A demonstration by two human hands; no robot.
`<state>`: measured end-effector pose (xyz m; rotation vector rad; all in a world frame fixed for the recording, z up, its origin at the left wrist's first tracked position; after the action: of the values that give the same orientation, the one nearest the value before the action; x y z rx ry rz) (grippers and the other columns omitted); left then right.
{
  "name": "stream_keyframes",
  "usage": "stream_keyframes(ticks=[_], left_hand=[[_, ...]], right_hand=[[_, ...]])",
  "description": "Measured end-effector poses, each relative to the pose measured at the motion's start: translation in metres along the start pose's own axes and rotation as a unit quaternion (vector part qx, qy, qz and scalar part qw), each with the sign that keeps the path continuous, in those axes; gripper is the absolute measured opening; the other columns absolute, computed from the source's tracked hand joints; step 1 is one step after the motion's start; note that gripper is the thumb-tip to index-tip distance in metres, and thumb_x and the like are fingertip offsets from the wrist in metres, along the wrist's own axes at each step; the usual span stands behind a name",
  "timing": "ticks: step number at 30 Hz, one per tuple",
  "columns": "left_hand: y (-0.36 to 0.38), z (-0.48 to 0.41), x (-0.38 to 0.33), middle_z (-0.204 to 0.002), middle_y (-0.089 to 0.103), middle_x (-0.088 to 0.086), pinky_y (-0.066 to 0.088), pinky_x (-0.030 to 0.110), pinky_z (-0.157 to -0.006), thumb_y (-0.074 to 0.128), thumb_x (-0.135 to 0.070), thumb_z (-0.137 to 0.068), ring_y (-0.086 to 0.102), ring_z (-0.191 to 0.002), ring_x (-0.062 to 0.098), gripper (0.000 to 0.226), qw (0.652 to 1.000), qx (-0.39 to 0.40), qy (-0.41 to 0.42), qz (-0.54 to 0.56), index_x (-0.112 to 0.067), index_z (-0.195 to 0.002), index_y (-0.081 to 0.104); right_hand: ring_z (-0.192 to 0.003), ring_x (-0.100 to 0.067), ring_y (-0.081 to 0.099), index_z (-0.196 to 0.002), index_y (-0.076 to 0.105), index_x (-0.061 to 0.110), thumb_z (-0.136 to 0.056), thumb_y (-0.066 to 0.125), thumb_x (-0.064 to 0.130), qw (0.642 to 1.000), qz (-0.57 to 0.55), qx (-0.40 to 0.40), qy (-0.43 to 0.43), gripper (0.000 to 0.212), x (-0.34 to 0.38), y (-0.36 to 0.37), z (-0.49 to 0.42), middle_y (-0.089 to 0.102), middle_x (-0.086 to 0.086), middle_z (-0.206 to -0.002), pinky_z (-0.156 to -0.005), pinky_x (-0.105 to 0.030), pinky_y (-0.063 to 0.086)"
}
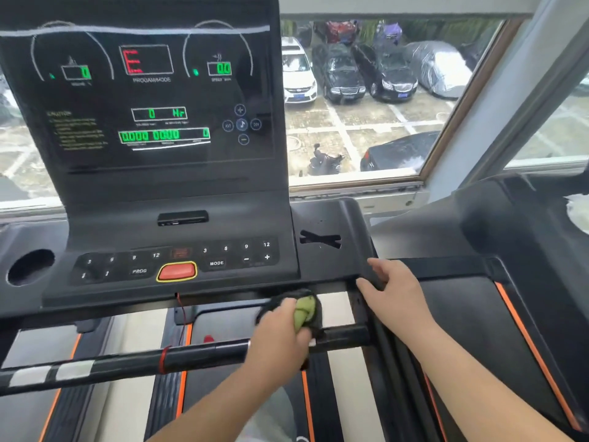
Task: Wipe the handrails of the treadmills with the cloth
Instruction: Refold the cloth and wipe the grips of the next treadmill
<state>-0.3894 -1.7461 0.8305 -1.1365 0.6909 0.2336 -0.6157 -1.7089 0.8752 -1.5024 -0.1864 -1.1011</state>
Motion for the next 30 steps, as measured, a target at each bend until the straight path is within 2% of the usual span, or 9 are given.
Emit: stream_keyframes(ticks=[3, 5, 8, 12, 16, 20, 22, 26, 30], left_hand=[[0.005, -0.013, -0.04, -0.085, 0.066, -0.004, 0.052, 0.036, -0.074, 0.057, -0.017, -0.087, 0.061, -0.079, 0.016, 0.012, 0.983, 0.05, -0.018, 0.177, -0.025, -0.096, 0.054], [-0.023, -0.028, -0.05, -0.077, 0.064, -0.007, 0.053, 0.028, -0.066, 0.06, -0.017, -0.083, 0.059, -0.069, 0.005, 0.011, 0.971, -0.009, -0.032, 0.236, -0.027, -0.086, 0.057], [-0.086, -0.062, -0.068, -0.075, 0.064, -0.009, 0.047, 0.02, -0.062, 0.063, -0.02, -0.082, 0.059, -0.071, 0.007, 0.011, 0.966, -0.104, 0.018, 0.236, -0.029, -0.084, 0.059], [-0.116, -0.125, -0.097, -0.096, 0.058, -0.011, 0.047, 0.029, -0.08, 0.063, -0.029, -0.085, 0.053, -0.094, 0.015, 0.009, 0.978, -0.147, 0.14, 0.056, -0.027, -0.092, 0.059], [-0.039, -0.169, -0.088, -0.138, 0.044, 0.008, 0.029, 0.045, -0.117, 0.058, -0.041, -0.09, 0.04, -0.13, 0.031, 0.04, 0.956, -0.025, 0.127, -0.264, -0.017, -0.123, 0.053], [0.022, -0.141, -0.093, -0.131, 0.057, 0.014, 0.037, 0.047, -0.117, 0.074, -0.025, -0.068, 0.056, -0.123, 0.036, 0.045, 0.91, 0.076, 0.314, -0.26, -0.015, -0.109, 0.056], [0.012, -0.161, -0.092, -0.128, 0.061, 0.014, 0.043, 0.045, -0.111, 0.074, -0.02, -0.067, 0.059, -0.119, 0.036, 0.044, 0.903, 0.053, 0.357, -0.235, -0.013, -0.109, 0.06], [-0.027, -0.22, -0.1, -0.124, 0.053, 0.006, 0.034, 0.034, -0.098, 0.057, -0.012, -0.089, 0.045, -0.118, 0.028, 0.026, 0.946, -0.042, 0.252, -0.2, -0.016, -0.115, 0.054], [0.0, -0.194, -0.106, -0.116, 0.053, 0.009, 0.045, 0.04, -0.087, 0.066, -0.014, -0.076, 0.05, -0.103, 0.031, 0.031, 0.967, -0.049, 0.181, -0.172, -0.015, -0.104, 0.055]], right_hand=[[-0.118, -0.014, 0.058, -0.141, 0.056, 0.031, -0.083, 0.075, 0.039, 0.999, 0.023, 0.009, 0.021, 0.062, 0.001, -0.003, -0.023, 0.056, 0.007, -0.129, -0.105, -0.042, 0.051], [-0.113, -0.014, 0.057, -0.143, 0.051, 0.034, -0.077, 0.078, 0.045, 0.997, 0.041, 0.045, 0.047, 0.072, -0.001, -0.003, -0.038, 0.053, 0.007, -0.132, -0.102, -0.042, 0.052], [-0.109, -0.017, 0.053, -0.147, 0.045, 0.028, -0.075, 0.082, 0.04, 0.991, 0.061, 0.089, 0.074, 0.082, 0.002, -0.001, -0.062, 0.05, 0.002, -0.134, -0.099, -0.039, 0.051], [-0.104, -0.02, 0.057, -0.131, 0.047, 0.026, -0.061, 0.083, 0.053, 0.978, 0.108, 0.132, 0.121, 0.084, 0.007, 0.011, -0.089, 0.052, 0.003, -0.121, -0.09, -0.038, 0.054], [-0.104, -0.02, 0.064, -0.121, 0.047, 0.027, -0.043, 0.076, 0.071, 0.951, 0.196, 0.184, 0.155, 0.094, -0.004, 0.025, -0.1, 0.063, 0.007, -0.116, -0.087, -0.042, 0.058], [-0.105, -0.021, 0.066, -0.139, 0.028, 0.018, -0.044, 0.086, 0.064, 0.926, 0.259, 0.243, 0.127, 0.12, -0.007, 0.027, -0.102, 0.064, 0.006, -0.117, -0.086, -0.039, 0.058], [-0.107, -0.022, 0.066, -0.143, 0.022, 0.017, -0.052, 0.088, 0.058, 0.924, 0.284, 0.23, 0.114, 0.12, -0.009, 0.027, -0.104, 0.065, 0.004, -0.119, -0.082, -0.038, 0.057], [-0.111, -0.025, 0.064, -0.161, -0.002, 0.011, -0.068, 0.087, 0.047, 0.919, 0.314, 0.208, 0.119, 0.133, -0.008, 0.032, -0.101, 0.06, -0.001, -0.125, -0.073, -0.036, 0.05], [-0.106, -0.024, 0.066, -0.161, -0.004, 0.015, -0.067, 0.087, 0.042, 0.923, 0.302, 0.204, 0.124, 0.134, -0.011, 0.031, -0.102, 0.062, 0.001, -0.123, -0.075, -0.036, 0.054]])
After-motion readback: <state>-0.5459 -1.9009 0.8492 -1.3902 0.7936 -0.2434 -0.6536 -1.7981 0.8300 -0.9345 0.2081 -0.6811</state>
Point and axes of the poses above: each hand's wrist, its own z-axis away from the middle knuckle, its own y-axis out of the palm, x = y × z, the point moved 7 cm from there along -z, towards the middle knuckle
